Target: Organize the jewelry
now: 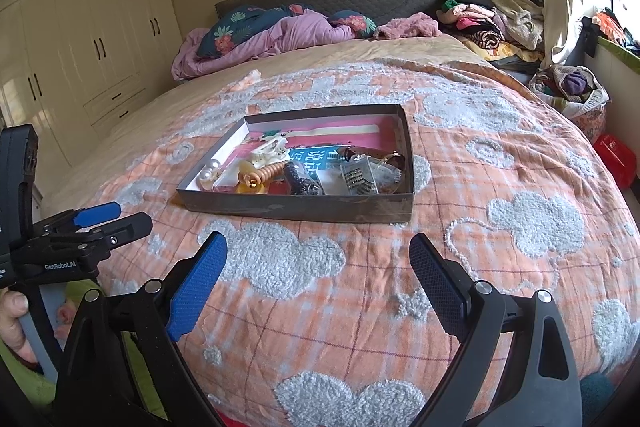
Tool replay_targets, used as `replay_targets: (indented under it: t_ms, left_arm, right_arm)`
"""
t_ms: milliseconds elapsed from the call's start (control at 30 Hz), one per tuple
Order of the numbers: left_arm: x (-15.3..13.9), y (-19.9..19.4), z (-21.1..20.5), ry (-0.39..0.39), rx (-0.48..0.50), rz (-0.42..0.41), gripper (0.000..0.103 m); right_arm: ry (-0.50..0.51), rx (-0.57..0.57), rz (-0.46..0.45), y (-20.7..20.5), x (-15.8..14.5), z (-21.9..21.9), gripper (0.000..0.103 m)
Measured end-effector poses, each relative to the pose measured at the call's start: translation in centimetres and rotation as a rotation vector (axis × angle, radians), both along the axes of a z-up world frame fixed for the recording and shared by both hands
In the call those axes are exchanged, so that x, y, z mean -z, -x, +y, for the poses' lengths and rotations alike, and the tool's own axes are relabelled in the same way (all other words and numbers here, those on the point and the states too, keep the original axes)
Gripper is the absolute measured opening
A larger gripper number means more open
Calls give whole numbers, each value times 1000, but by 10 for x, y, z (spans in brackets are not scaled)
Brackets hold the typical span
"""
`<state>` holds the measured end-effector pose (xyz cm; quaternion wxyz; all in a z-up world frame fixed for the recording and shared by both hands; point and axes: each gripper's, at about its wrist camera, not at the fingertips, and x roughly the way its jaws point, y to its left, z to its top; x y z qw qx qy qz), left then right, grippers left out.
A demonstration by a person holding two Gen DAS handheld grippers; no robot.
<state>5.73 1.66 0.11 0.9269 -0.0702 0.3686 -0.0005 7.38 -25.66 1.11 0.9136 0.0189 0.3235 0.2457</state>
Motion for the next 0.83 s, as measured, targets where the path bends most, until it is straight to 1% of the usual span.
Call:
replay_targets:
  t_ms: [67, 233, 333, 400, 500, 533, 600, 700, 767, 800, 833]
  left_arm:
    - [0, 0, 2, -2, 3, -2, 93]
    - [7, -5, 9, 0, -3, 33, 93]
    - [14, -11, 19, -9, -52, 66, 93]
    - [17, -15, 32, 9, -80, 70, 93]
    - [21, -29, 65, 14, -184, 91, 94]
    - [25, -41, 87, 16, -252, 105, 94]
    - [34, -62, 125, 25, -364, 134, 94]
    - [53, -98, 185, 36, -526, 177, 94]
    - [67, -122, 222, 40, -639, 214, 94]
    - [73, -130, 236, 47, -682, 218, 94]
    - [80, -139, 247, 19, -730, 224, 94]
  right_arm:
    - [5, 7, 0, -1, 1, -2, 92]
    - [21, 52, 10, -15, 5, -11, 92]
    - [34, 104, 24, -29, 9, -22, 92]
    - [46, 147, 31, -42, 13, -33, 92]
    - [73, 249, 38, -76, 20, -58, 92]
    - [95, 283, 42, -88, 24, -65, 97]
    - [131, 383, 51, -121, 33, -87, 99]
    - [195, 520, 118, -174, 57, -123, 99]
    - [230, 580, 185, -203, 75, -143, 99]
    - [222, 597, 215, -216, 85, -154, 99]
    - [216, 610, 228, -225, 92, -162, 99]
